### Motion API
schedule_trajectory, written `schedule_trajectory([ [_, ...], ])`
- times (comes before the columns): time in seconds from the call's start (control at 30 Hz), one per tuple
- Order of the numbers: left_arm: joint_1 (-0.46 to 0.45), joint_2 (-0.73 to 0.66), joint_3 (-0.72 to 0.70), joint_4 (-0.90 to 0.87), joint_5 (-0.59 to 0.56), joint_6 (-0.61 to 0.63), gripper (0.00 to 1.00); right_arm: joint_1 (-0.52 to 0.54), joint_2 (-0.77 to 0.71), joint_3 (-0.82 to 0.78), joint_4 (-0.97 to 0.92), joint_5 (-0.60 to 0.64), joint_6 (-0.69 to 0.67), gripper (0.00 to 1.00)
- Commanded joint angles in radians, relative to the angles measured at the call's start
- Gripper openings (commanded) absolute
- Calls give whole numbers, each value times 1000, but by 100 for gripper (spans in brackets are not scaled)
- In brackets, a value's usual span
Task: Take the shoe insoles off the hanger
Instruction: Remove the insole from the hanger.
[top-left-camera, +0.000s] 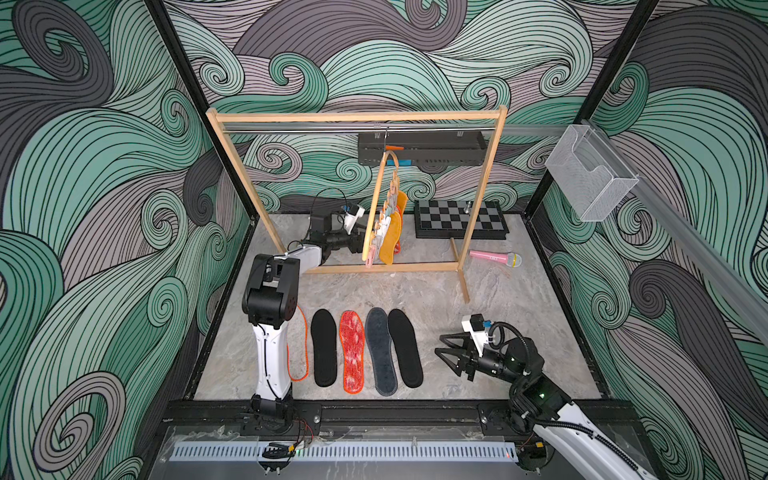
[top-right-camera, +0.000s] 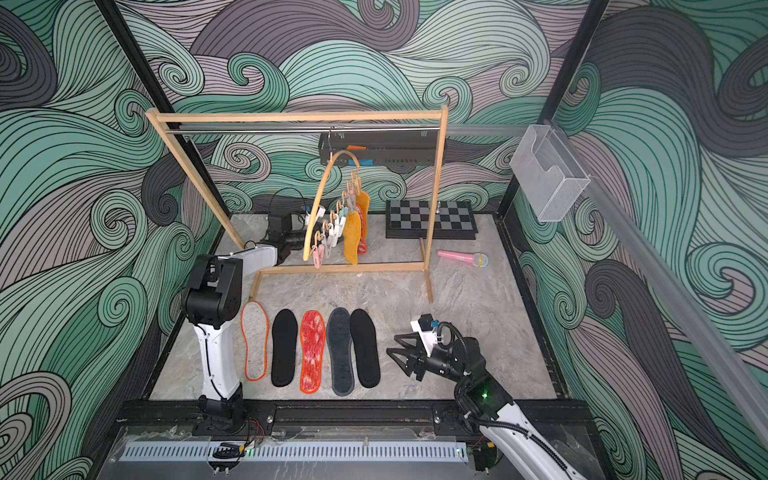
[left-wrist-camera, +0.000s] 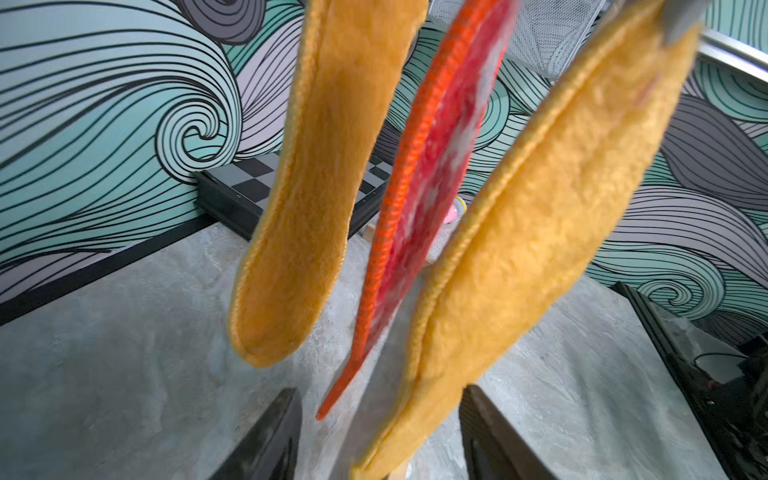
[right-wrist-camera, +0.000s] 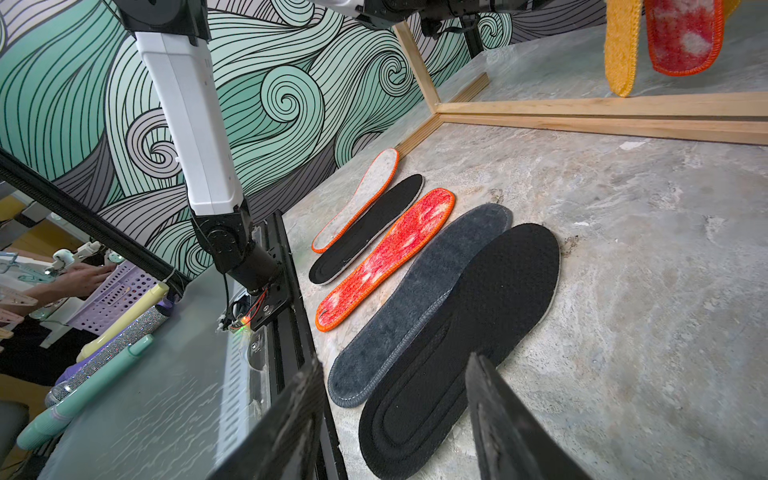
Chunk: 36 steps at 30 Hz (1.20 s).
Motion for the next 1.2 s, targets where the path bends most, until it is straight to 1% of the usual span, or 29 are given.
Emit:
schedule_trajectory([
  [0.0, -12, 28, 46, 44, 98, -29, 61, 9, -6, -22, 18, 15, 0, 57],
  [0.13, -39, 43, 65, 25, 111, -19, 61, 10, -5, -22, 19, 15, 1, 57],
  [0.4, -78, 84, 113, 1, 102, -12, 61, 13, -5, -22, 17, 17, 0, 57],
  [0.5, -93, 89, 111, 0, 105, -9, 58, 14, -7, -22, 17, 18, -1, 57],
  [0.57, -99, 91, 111, -4, 116, -7, 53, 13, -8, -22, 17, 19, -1, 57],
  [0.63, -103, 92, 116, -21, 116, -11, 44, 14, -8, -22, 16, 19, -1, 57],
  [0.67, -104, 96, 122, -29, 115, -19, 37, 14, -8, -22, 16, 19, -1, 57],
  [0.7, -106, 99, 131, -40, 111, -29, 28, 14, -8, -22, 17, 20, -2, 57],
  [0.77, -106, 103, 149, -77, 106, -31, 15, 14, -7, -22, 15, 23, -3, 57],
  [0.8, -107, 102, 150, -86, 107, -31, 12, 15, -6, -22, 16, 25, -3, 57],
  [0.93, -108, 75, 118, -85, 101, -30, 1, 15, -6, -23, 17, 28, -6, 57],
  [0.97, -107, 65, 110, -91, 99, -26, 0, 15, -6, -22, 17, 29, -7, 57],
  [1.03, -107, 44, 93, -104, 97, -21, 0, 16, -6, -22, 21, 37, -14, 56],
  [1.17, -108, 4, 58, -141, 100, -15, 0, 17, 2, -22, 37, 105, -32, 56],
])
